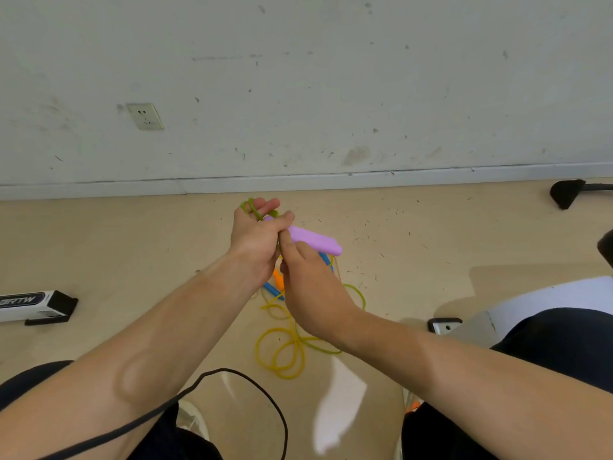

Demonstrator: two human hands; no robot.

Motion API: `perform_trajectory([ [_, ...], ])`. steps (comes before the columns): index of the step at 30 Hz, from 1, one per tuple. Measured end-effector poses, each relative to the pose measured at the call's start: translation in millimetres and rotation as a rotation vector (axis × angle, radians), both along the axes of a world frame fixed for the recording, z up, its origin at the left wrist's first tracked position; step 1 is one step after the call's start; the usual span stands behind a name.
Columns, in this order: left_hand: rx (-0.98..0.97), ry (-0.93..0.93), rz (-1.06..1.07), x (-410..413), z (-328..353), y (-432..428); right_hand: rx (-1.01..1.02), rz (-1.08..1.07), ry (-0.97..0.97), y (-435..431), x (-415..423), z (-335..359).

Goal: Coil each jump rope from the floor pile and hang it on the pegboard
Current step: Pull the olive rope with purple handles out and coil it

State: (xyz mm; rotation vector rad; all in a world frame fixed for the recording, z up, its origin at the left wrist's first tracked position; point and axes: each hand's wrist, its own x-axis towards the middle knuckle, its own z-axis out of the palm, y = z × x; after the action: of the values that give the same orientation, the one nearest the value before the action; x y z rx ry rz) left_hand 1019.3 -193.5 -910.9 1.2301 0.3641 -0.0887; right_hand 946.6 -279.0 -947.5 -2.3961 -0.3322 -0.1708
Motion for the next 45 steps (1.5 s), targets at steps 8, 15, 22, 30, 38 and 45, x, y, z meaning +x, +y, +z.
perform_trajectory([
  [8,-0.239,0.062,-0.008,16,20,26,0.332,-0.091,0.146,-23,1,-8],
  [15,-0.267,0.052,-0.453,8,29,49,0.314,0.074,0.432,-74,31,-1],
  [22,0.168,-0.048,-0.875,0,22,55,0.408,0.156,0.626,-94,43,30],
  [30,0.605,-0.428,-0.655,-8,-5,40,0.880,-0.215,0.824,-61,28,53],
  [38,0.467,-0.435,-0.236,-18,-6,10,1.078,-0.287,0.782,-30,5,45],
  [45,0.266,-0.273,-0.121,-18,-5,3,0.811,-0.177,0.673,-24,7,35],
])
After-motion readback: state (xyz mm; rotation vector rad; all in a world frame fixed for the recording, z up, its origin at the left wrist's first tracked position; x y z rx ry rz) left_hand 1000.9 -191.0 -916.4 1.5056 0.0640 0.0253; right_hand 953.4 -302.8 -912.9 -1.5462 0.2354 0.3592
